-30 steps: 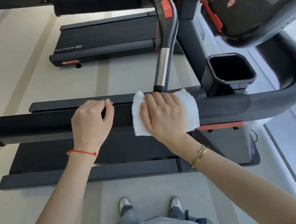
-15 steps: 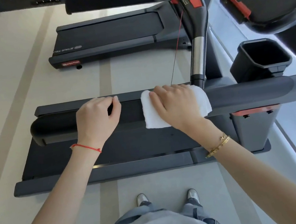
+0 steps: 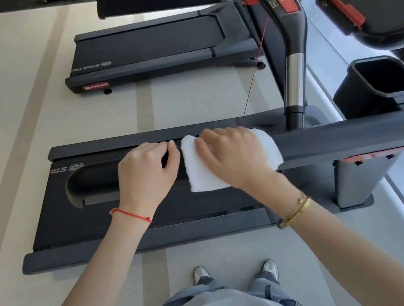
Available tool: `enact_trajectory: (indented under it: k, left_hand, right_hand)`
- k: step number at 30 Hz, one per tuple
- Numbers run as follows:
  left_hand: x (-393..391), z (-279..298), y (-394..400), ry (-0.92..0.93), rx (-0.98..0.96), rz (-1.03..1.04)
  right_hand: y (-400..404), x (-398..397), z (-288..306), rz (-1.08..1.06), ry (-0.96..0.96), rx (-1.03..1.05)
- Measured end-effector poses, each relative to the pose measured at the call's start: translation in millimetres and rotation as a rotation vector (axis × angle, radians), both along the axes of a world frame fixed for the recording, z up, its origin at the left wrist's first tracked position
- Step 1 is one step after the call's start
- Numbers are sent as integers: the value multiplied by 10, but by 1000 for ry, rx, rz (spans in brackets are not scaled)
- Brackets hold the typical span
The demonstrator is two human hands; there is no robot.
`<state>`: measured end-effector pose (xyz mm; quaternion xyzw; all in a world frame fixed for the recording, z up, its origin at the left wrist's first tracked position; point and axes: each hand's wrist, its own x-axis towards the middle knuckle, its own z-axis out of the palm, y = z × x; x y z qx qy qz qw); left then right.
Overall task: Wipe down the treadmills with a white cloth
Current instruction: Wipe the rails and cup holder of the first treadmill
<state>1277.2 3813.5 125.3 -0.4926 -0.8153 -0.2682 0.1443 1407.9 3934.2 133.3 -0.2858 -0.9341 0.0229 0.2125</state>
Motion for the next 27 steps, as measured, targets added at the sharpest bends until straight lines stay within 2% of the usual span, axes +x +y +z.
enact_trajectory:
  k: [3, 5, 9, 12, 14, 17, 20, 23, 27]
  left_hand:
    - [-121, 48, -101, -32, -15, 48]
    - [-241, 69, -197, -47, -9, 94]
    - [-417, 33, -398, -58, 18, 117]
    - [-491, -8, -503, -35, 64, 99]
    - [-550, -29, -546, -30, 103, 96]
    - [-636, -69, -595, -45, 153, 99]
    - [-673, -115, -612, -65, 201, 84]
    - [-675, -153, -588, -54, 231, 86]
    - [-688, -189, -584, -51, 256, 88]
  right_hand:
    - [240, 8, 98, -68, -156, -191]
    - [275, -56, 118, -131, -196, -238]
    - [-105, -410, 79, -53, -179, -107]
    - [-483, -640, 1, 72, -31, 13]
    - [-522, -599, -44, 125, 58, 63]
    - [-431, -333, -106, 187, 91, 144]
    - [-328, -214, -107, 67, 108, 133]
    - [-405, -440, -19, -86, 120, 72]
    - [-696, -772, -8, -16, 80, 57]
